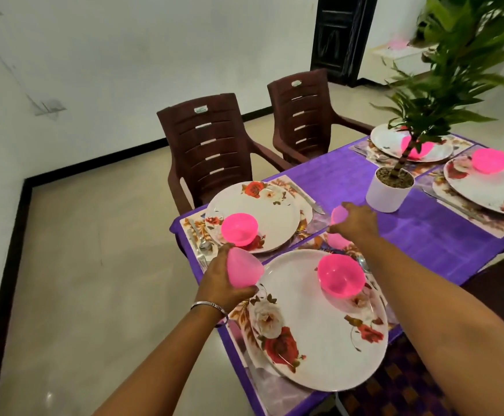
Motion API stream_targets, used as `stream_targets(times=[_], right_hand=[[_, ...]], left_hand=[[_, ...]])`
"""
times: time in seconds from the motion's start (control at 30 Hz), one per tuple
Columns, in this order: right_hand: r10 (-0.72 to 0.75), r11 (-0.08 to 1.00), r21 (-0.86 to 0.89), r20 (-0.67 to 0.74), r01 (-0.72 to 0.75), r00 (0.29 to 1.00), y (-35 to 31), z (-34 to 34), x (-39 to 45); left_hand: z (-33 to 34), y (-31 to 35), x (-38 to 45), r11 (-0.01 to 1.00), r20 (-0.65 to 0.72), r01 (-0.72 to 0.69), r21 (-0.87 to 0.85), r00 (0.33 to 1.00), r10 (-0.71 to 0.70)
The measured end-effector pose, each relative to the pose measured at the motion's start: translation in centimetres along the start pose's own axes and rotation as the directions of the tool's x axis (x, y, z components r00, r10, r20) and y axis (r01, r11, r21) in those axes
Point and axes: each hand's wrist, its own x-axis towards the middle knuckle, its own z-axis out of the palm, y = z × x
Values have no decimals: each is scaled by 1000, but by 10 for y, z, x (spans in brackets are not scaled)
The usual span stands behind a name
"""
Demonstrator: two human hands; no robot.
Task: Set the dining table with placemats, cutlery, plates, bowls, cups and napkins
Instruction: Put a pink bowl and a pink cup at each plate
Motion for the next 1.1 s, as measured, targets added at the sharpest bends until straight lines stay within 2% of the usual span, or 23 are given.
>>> stream_targets(times=[0.3,0.4,0.47,0.53,0.6,0.67,0.73,0.8,0.87,1.1], right_hand=[[21,1000,5,62,-21,998,6,16,27],[26,996,-83,71,-20,997,3,15,29],[-34,988,-153,16,36,999,-8,16,24],[-187,980,-72,-41,183,982,-31,19,10],[-325,933,172,28,316,945,-59,21,-13],[-446,875,325,251,360,859,-85,26,-38],[-504,864,308,511,399,696,-106,33,-59],[-502,857,282,644,431,578,-120,43,-75],[-514,848,301,663,435,543,-129,50,-85],[-581,811,402,638,426,506,-152,57,-96]], left_hand=[[7,-2,13,999,49,4,33,999,-5],[9,-4,15,1000,56,8,30,998,-10],[9,-3,16,1000,65,7,26,998,-8],[10,-3,17,1000,67,1,15,998,-2],[10,-2,17,1000,63,7,-6,998,-7],[9,-2,16,999,50,17,-35,999,-15],[8,-2,15,998,41,27,-57,999,-24],[5,-4,12,998,42,32,-61,999,-30],[1,-7,9,998,36,31,-46,999,-29],[-17,-22,-4,997,-11,77,-21,997,-77]])
